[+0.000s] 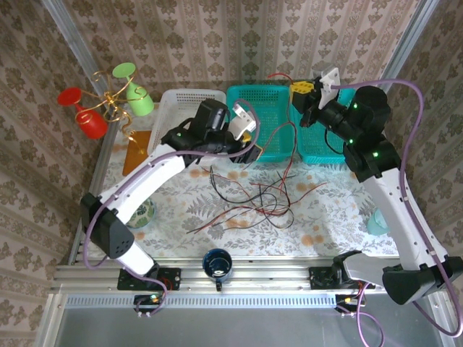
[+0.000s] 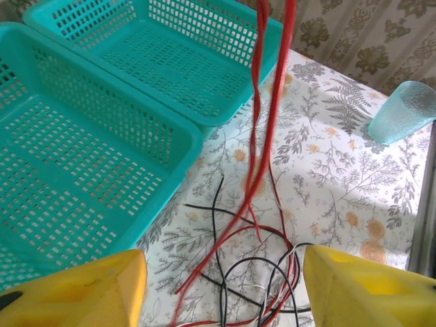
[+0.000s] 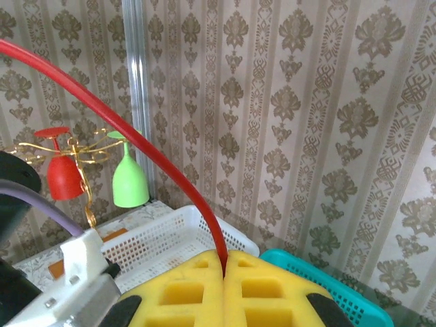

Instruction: Untangle the cables

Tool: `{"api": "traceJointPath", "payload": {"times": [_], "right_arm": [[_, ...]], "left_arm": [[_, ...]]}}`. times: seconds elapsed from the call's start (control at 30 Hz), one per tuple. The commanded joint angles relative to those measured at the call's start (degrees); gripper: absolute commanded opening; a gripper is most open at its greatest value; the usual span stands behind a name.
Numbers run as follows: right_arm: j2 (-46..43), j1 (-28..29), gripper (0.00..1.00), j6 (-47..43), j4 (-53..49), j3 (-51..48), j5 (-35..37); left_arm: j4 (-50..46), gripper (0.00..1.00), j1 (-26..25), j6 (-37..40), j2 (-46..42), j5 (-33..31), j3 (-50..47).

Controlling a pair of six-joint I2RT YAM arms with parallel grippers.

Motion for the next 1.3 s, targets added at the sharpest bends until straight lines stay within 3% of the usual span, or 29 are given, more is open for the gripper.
{"api": "traceJointPath", "payload": {"times": [0.0, 0.27, 0.5, 0.57, 0.67, 0.7, 0.8, 1.27], "right_arm": [[0.95, -0.22, 0.00, 1.34, -0.18, 2.84, -1.91], [1.70, -0.25, 0.00, 1.68, -1.45, 4.20, -0.79], [0.69, -0.24, 0.00, 3.11, -0.21, 2.41, 0.51], [0.14, -0.22, 0.00, 3.73, 0.56, 1.89, 0.66], [-0.58, -0.26, 0.00, 4.02, 0.92, 1.12, 1.98], [-0.81, -0.26, 0.00, 3.64, 0.78, 1.00, 2.65], [-1.42, -0.26, 0.00, 3.20, -0.20, 0.61, 7.56], [-7.62, -2.34, 0.00, 2.83, 4.87, -6.11, 37.29]], "left_arm": [[2.56, 0.63, 0.03, -0.69, 1.32, 4.92, 2.87], [10.14, 0.63, -0.39, -3.79, 3.20, 10.60, 2.79], [13.98, 0.60, -1.95, -6.25, 2.12, 7.37, -0.34], [13.62, 0.51, -2.51, -6.28, 2.89, 5.41, -0.32], [13.35, 0.20, -2.78, -6.98, 4.16, 2.78, -0.26], [13.15, 0.14, -2.87, -7.13, 4.29, 1.92, -0.27], [11.58, 0.00, -2.91, -7.29, 3.75, -1.62, 0.13], [-7.26, 0.00, -3.42, 1.14, -6.44, -21.19, 1.14]]}}
